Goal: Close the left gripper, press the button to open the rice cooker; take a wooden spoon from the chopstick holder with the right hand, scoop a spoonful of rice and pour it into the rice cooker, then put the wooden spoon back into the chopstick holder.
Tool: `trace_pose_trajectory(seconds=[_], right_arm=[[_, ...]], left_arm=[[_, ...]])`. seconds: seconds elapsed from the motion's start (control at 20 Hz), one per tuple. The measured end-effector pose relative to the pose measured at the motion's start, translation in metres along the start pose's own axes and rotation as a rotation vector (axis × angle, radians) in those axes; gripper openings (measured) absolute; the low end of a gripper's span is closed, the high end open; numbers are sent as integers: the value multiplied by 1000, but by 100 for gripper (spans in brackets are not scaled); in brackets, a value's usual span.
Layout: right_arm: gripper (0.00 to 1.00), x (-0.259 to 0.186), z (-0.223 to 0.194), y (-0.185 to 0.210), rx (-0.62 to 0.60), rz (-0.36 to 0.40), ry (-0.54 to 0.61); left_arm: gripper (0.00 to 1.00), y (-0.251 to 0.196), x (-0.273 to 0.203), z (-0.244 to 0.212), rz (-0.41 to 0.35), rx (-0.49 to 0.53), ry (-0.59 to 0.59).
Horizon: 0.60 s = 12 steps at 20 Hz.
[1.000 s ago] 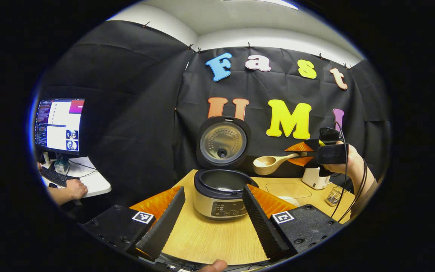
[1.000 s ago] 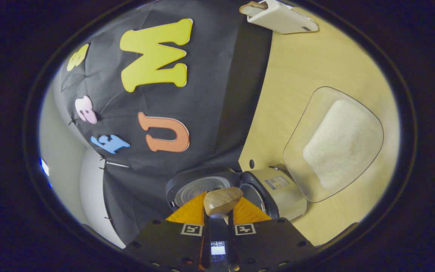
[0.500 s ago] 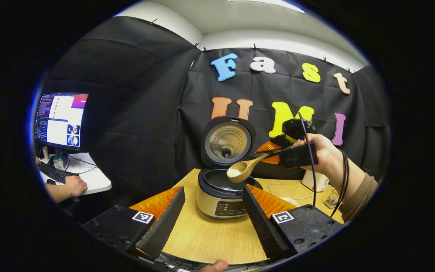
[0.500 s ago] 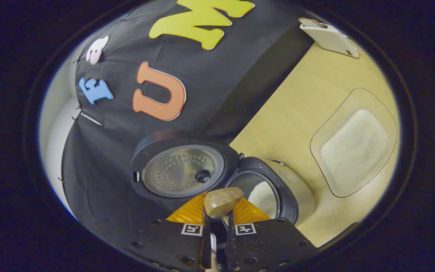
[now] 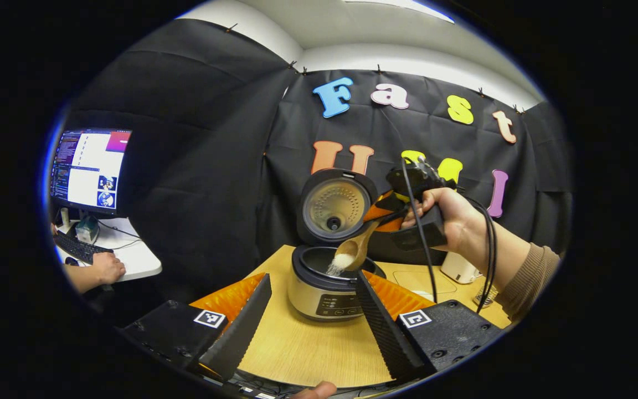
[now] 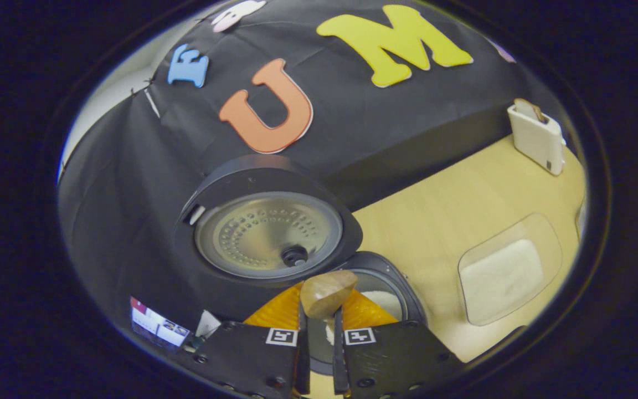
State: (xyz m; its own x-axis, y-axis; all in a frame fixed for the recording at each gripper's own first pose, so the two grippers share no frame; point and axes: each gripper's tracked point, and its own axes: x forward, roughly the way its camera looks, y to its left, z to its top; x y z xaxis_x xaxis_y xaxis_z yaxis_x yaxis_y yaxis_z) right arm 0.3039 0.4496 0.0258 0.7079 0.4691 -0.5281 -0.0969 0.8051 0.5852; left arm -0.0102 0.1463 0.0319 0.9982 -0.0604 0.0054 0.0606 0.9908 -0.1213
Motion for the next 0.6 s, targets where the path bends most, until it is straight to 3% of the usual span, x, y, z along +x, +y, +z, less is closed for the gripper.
trace_pose_trajectory(seconds=[0.05, 0.1, 0.35, 0.6], right_arm=[[16, 2, 2, 3, -44, -3, -4], [16, 3, 3, 5, -79, -3, -13], [16, 5, 12, 6, -224, -61, -85], [16, 8, 19, 13, -387, -120, -154]], left_arm=[[89, -2, 0, 0, -11, 3, 2], [98, -3, 0, -1, -14, 10, 2], [98, -3, 0, -3, -7, 46, 7], [98, 15, 8, -18, 54, 56, 59]])
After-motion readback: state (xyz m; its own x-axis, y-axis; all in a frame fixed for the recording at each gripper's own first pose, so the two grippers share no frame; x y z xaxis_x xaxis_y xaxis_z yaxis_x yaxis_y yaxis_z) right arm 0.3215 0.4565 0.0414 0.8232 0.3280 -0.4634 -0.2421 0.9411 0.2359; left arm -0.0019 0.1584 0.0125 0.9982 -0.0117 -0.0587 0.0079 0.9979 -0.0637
